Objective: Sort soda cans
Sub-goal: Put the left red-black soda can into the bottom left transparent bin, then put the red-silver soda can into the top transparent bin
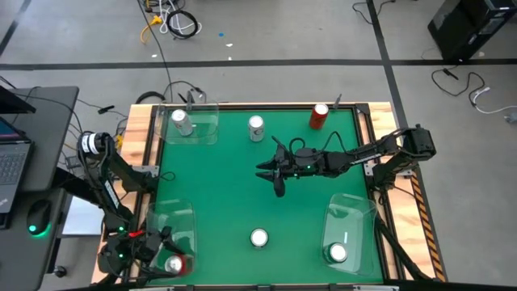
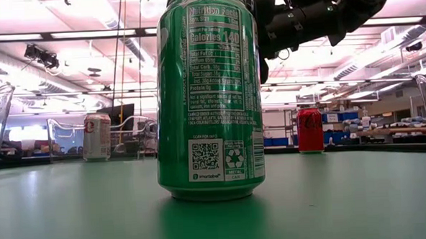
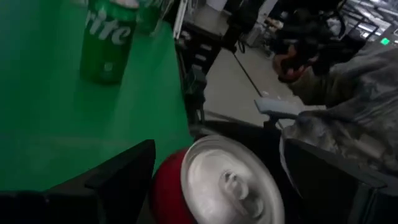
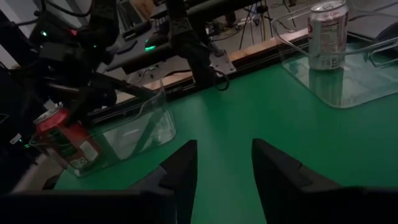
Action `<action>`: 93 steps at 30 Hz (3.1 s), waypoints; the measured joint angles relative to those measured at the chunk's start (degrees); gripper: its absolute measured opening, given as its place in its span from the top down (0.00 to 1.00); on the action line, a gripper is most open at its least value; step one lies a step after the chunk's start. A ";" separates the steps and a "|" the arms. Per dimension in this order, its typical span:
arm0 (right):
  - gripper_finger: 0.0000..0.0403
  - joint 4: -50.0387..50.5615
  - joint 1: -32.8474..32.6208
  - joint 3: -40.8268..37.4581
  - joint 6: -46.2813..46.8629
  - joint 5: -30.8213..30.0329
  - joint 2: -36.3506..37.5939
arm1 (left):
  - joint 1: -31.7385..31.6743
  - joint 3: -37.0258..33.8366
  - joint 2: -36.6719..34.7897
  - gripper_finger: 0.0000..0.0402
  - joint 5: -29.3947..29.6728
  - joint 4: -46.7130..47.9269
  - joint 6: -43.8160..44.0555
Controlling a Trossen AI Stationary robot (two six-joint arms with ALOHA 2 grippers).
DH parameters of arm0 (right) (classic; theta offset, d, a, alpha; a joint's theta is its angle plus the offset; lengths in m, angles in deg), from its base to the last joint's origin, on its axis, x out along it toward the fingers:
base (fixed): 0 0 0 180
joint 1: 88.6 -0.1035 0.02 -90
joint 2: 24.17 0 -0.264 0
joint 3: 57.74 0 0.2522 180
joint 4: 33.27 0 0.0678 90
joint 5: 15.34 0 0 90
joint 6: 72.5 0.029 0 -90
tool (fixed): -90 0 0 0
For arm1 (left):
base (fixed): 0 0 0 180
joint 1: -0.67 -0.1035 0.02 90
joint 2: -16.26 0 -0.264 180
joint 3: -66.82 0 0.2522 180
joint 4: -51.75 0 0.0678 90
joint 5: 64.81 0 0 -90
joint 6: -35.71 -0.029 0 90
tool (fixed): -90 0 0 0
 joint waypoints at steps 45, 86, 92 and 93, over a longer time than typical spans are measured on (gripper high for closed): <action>0.63 32.87 11.62 11.96 -19.23 2.09 2.07 | -55.92 8.67 -45.77 0.98 -25.79 58.33 -27.56; 0.33 60.01 -0.96 16.02 -16.42 3.28 10.91 | -105.47 32.48 7.70 0.77 -64.49 27.99 -58.27; 0.32 60.52 -0.96 15.99 -17.67 3.26 10.91 | -105.47 37.11 11.02 0.54 -59.35 34.74 -57.73; 0.31 60.50 -0.96 15.98 -17.87 3.26 10.91 | -105.47 37.45 11.33 0.50 -59.11 35.39 -57.65</action>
